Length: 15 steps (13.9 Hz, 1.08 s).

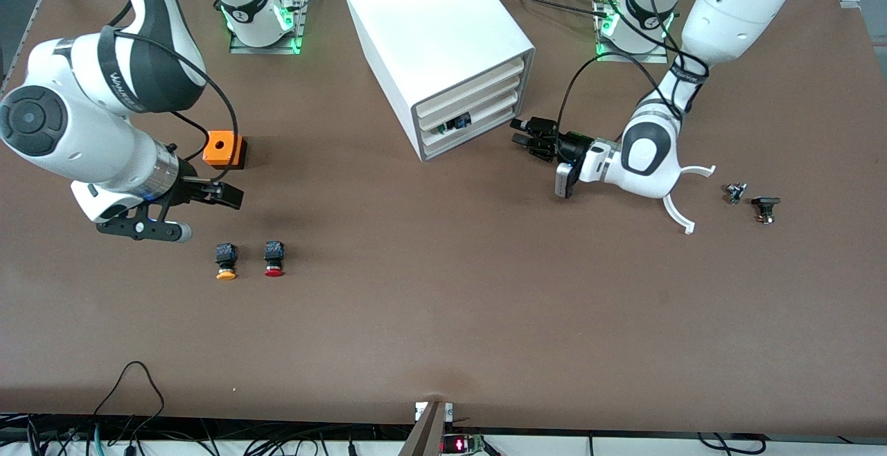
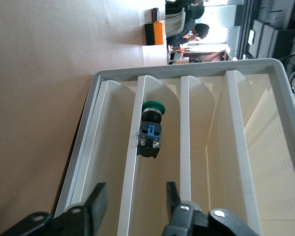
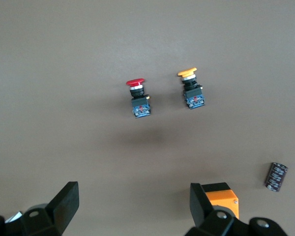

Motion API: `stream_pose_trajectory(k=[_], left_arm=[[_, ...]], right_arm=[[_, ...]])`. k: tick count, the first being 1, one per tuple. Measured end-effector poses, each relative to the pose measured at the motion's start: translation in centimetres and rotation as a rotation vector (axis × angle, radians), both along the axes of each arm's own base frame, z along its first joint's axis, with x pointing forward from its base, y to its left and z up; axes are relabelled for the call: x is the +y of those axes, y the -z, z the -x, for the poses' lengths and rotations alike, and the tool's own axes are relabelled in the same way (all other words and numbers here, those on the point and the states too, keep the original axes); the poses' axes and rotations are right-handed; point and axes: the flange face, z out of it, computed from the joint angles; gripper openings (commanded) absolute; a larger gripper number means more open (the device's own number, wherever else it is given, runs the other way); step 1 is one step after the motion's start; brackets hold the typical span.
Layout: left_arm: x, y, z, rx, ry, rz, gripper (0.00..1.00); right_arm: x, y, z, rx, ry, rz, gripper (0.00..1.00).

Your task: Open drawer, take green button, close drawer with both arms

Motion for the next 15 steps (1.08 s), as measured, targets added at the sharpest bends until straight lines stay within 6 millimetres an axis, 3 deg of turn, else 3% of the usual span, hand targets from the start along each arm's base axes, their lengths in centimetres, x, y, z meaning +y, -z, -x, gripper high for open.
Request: stream_pose_trajectory(k=[5,15], left_arm=[[-2.3,1.6,1.7,0.031,0.011,0.048,0.51],[-4.5,3.8,4.3,0.037,0.064,0.085,0.45]], right_arm=[[1.9,1.1,-0.5,-0.002,0.066,-0.088,1.00],[10.1,1.0,-1.5,-0.031,0.281,-0.087,1.00]])
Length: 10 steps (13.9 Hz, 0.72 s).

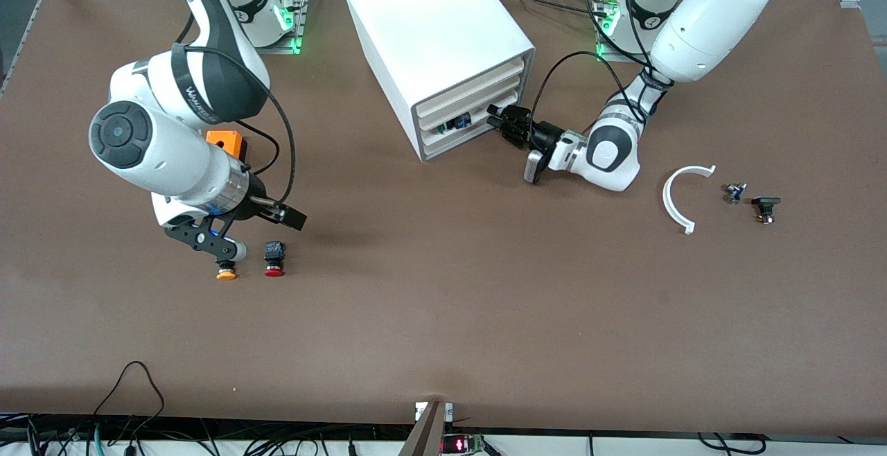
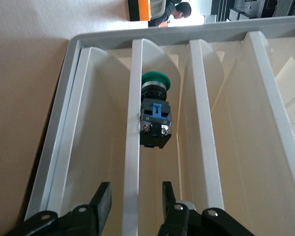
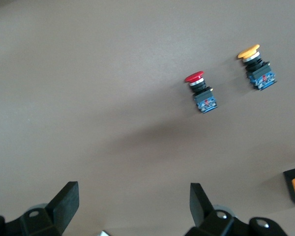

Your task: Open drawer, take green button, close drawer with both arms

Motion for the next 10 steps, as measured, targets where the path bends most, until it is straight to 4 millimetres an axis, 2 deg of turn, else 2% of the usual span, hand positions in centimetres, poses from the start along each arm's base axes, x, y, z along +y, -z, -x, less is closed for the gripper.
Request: stream_pose_trajectory(k=[5,10], left_arm=[[-0.4,0.7,1.0,0.011,0.012,-0.008,0.00],[0.1,0.6,0.4,0.004,-0.004,-0.009,0.00]], right_arm=[[4.8,-0.3,-0.6,-0.004,0.242,-0.010,1.00],[8.9,0.0,-1.0,0.017,0.476,-0.047,1.00]])
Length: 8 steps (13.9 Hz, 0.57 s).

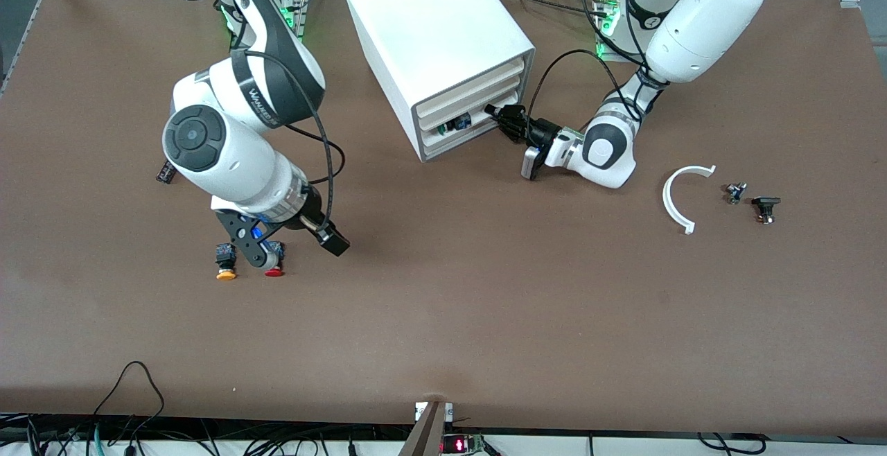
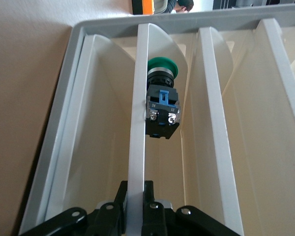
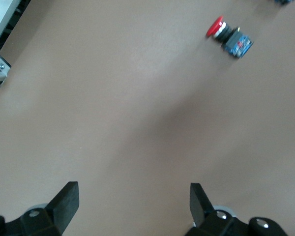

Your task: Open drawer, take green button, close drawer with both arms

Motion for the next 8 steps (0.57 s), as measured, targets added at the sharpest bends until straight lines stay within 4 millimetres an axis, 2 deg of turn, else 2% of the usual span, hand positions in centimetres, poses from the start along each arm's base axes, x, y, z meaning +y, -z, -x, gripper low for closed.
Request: stream_pose_trajectory(k=[3,8], left_arm=[[1.4,-0.4,-2.3,-0.003,-0.031,-0.026,0.00],[5.4,-2.9,-9.3,-0.017,-0.048,-0.126,0.00]], right_arm=[[2.7,0.5,0.2,0.007,0.084,-0.008,1.00],[6.9,1.2,1.5,0.015,0.180,-0.020,1.00]])
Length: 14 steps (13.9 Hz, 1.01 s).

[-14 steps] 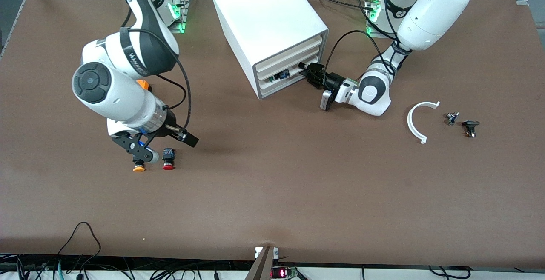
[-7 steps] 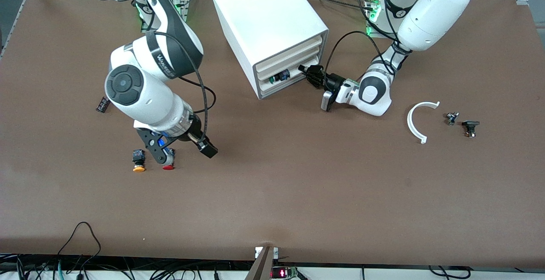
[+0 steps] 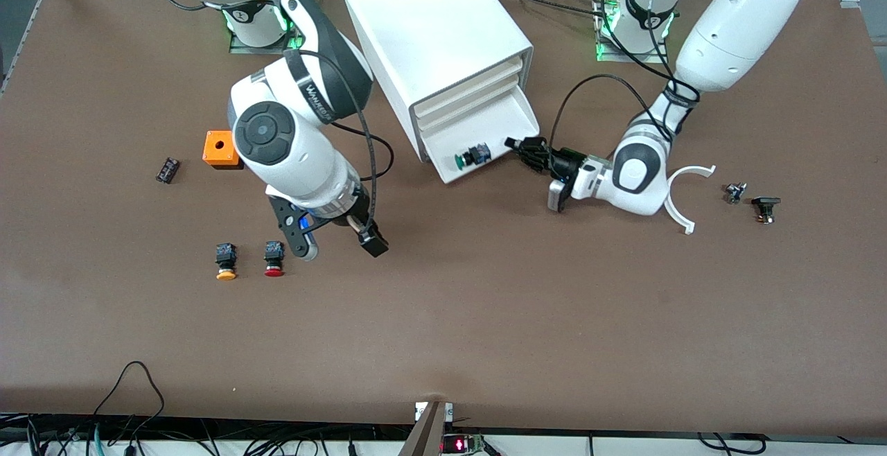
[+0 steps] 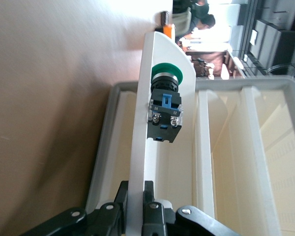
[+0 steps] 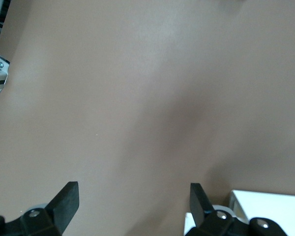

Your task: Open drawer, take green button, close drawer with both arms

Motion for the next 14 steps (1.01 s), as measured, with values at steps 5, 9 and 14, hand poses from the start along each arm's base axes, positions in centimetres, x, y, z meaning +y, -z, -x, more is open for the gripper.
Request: stream_pose_trajectory(k=[5,9,14], left_arm=[[2.2,-1.0,-3.1,-0.011,-0.010,-0.068,0.07],[3.0,-0.8,-3.9,0.025,-0.043,-0.111,1.00],[6.0,-2.8,-7.0,0.083,-0.041,-0.225,1.00]], right_arm=[[5.9,1.5,3.3,0.015,0.029,-0.006,1.00],[10.6,3.2,6.5,0.033,0.036,-0.003,1.00],[15.8,7.7,9.8,0.037,0.061,-0.007,1.00]])
